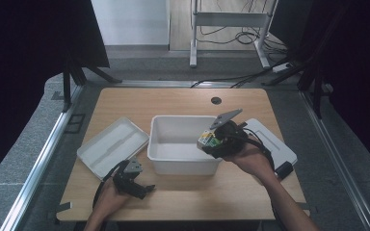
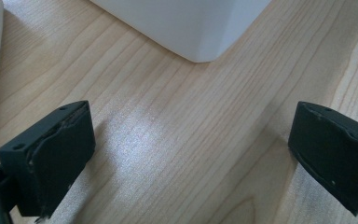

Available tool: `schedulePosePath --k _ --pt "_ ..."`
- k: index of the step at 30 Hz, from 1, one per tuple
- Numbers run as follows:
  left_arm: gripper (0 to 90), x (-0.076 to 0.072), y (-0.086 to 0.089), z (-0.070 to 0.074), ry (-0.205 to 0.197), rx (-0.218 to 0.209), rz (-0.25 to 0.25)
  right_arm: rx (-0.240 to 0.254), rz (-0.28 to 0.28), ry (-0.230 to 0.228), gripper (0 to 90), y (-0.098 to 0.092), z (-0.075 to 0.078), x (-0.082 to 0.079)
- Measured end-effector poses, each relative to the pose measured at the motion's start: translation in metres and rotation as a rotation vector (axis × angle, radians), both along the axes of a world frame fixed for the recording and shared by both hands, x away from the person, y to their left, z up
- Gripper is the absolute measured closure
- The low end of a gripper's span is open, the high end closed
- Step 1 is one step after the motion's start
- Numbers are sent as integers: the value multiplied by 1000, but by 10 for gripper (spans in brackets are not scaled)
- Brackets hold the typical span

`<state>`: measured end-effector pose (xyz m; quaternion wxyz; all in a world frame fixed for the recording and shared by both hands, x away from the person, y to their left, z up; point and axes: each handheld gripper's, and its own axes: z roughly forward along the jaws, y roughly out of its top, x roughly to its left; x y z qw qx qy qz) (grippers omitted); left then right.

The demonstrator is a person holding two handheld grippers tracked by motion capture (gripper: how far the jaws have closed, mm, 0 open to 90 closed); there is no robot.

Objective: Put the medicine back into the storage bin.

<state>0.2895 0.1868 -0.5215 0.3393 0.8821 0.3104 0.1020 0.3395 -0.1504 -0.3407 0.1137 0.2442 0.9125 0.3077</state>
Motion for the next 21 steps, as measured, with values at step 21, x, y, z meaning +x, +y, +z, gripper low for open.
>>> schedulePosePath --k 21 --pt "5 0 0 0 -1 1 1 -49 -50 23 444 24 -58 39"
